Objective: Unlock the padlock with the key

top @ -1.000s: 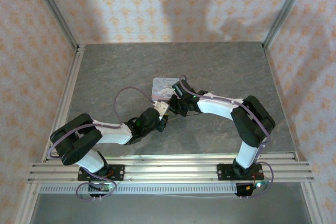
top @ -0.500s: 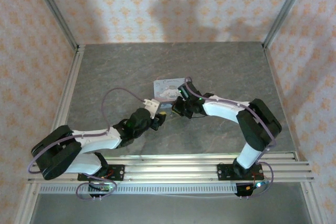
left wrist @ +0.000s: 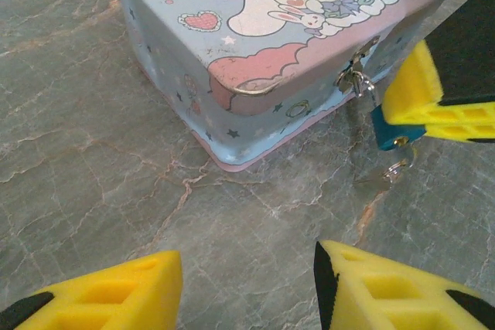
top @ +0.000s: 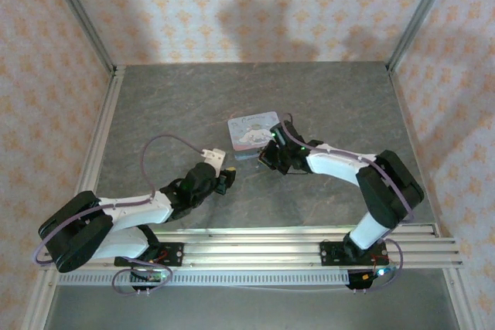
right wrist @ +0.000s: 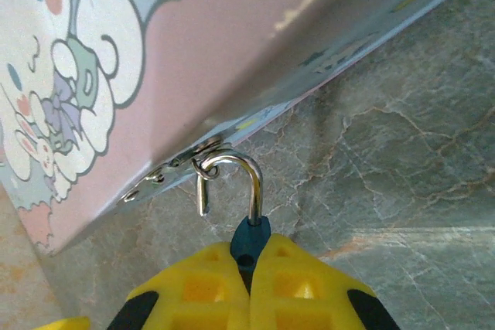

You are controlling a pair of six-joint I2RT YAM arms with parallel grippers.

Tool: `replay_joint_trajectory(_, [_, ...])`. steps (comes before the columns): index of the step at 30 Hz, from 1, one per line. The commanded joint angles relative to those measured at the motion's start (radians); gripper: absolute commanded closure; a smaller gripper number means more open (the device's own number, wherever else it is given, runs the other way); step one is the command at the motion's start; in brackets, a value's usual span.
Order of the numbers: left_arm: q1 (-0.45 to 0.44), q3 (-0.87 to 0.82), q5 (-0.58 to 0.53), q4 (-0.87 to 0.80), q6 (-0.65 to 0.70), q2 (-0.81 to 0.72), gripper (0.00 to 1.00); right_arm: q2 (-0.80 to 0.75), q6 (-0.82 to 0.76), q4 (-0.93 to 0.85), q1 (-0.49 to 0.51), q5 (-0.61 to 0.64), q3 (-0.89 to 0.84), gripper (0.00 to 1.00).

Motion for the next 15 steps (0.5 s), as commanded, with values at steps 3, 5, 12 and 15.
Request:
replay_joint_trajectory(3, [0.006, -0.013, -0.036, -0.010, -0.026, -0.016, 0.51, -0.073, 0.049, 0.034, 0.000, 0.087, -0.011, 1.00])
replay_joint_trajectory(5, [0.006, -0.017, -0.036, -0.010, -0.026, -0.023, 0.51, -0.083, 0.052, 0.025, 0.000, 0.111, -0.004, 1.00])
replay_joint_trajectory(12, [0.006, -0.047, -0.043, -0.018, -0.031, -0.067, 0.52, -0.056, 0.046, 0.000, 0.006, 0.134, 0.051, 1.00])
replay_joint_trajectory(15, [0.006, -0.066, -0.053, -0.032, -0.031, -0.103, 0.52, -0.030, 0.052, 0.008, 0.018, 0.130, 0.058, 1.00])
